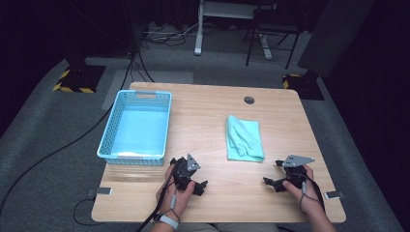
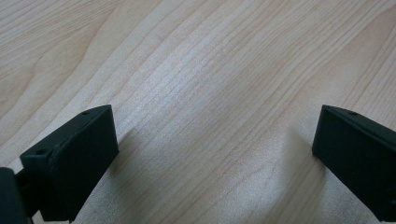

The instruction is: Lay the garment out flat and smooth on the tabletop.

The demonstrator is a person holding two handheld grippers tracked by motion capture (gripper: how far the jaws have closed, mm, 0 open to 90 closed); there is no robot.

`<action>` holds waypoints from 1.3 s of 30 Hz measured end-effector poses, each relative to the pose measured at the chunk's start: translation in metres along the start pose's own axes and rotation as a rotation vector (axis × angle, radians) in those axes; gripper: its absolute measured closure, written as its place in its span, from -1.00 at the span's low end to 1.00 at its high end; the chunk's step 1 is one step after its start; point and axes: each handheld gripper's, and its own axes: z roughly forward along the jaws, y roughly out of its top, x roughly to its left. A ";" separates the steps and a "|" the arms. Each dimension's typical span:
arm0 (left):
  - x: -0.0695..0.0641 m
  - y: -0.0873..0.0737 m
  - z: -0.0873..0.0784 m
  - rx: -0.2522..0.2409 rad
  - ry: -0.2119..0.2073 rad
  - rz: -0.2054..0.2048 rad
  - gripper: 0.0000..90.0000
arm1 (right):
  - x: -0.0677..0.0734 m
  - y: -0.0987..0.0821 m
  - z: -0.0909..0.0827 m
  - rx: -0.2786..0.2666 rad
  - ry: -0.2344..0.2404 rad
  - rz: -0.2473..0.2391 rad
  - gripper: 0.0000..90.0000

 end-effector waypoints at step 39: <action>0.000 0.000 0.000 0.000 0.001 -0.001 -1.00 | -0.004 0.016 -0.007 -0.014 -0.008 0.017 -0.74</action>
